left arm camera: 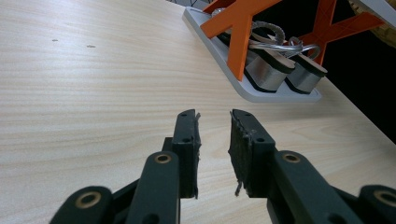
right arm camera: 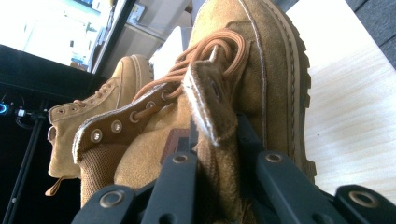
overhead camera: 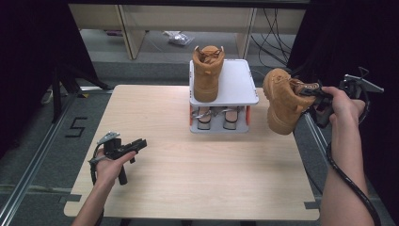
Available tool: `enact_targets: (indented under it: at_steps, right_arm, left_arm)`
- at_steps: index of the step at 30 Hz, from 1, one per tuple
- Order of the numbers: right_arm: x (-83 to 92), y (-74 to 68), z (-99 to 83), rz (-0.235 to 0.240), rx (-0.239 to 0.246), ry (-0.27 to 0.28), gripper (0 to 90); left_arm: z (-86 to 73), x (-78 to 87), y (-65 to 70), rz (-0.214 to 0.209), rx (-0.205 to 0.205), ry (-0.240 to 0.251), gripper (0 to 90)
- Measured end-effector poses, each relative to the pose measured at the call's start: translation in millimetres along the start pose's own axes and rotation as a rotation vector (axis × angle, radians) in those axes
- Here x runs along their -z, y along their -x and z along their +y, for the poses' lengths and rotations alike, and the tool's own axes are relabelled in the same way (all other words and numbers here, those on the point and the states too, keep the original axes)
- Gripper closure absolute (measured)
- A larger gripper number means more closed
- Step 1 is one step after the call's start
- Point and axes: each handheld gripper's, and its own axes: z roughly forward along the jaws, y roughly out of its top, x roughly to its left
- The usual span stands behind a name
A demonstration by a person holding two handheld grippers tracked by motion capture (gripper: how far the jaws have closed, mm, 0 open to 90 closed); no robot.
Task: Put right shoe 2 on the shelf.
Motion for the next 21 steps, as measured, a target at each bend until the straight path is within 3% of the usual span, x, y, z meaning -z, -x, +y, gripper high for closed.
enact_targets:
  at_steps: [2,5,13,17,20,21]
  right_arm:
    - [-2.8,-2.8,-0.8,0.008,-0.008,0.031,82.7]
    - [-1.7,-4.7,0.0,0.014,-0.005,0.003,82.7]
    - [-4.2,-9.9,0.7,0.013,-0.001,0.028,82.3]
    - [-2.6,-12.7,1.6,0.017,-0.001,0.007,82.3]
    - [-2.9,-13.7,1.6,0.019,0.003,0.015,82.1]
    - [-4.7,-14.1,0.8,0.021,0.013,0.049,82.1]
  left_arm:
    - [0.1,0.5,0.1,0.002,0.001,0.000,71.3]
    - [0.2,0.7,0.3,0.002,0.003,0.002,71.4]
    - [0.4,0.8,-0.5,0.002,0.004,0.004,71.3]
    - [0.6,0.9,-0.9,0.000,0.003,0.003,71.3]
    - [0.7,1.1,-0.8,0.000,0.009,0.005,71.3]
    - [0.8,1.5,-1.3,0.006,0.010,0.004,71.3]
